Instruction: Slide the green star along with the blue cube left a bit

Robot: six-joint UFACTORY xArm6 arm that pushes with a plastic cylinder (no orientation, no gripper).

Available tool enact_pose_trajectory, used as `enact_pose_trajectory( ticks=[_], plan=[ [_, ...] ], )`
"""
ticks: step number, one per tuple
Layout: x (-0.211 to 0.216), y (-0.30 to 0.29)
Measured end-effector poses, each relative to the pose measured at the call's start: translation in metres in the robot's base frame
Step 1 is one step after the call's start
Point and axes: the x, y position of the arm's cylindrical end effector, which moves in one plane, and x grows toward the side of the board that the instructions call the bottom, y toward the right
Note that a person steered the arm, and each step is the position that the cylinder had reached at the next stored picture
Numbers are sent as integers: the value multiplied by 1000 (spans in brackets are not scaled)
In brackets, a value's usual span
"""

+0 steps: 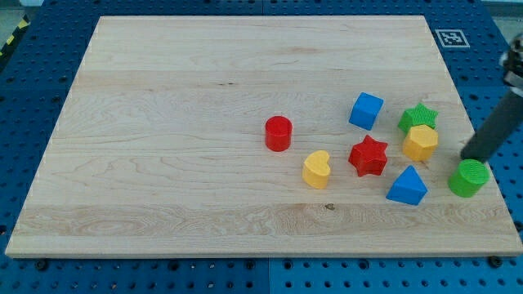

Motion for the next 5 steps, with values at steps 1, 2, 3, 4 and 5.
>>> enact_pose_trajectory(
  ticks=[1, 2, 3, 4, 5],
  plan=[
    [-33, -30],
    [-66, -70],
    [-72, -81],
    [-71, -81],
    [-71, -72]
  ],
)
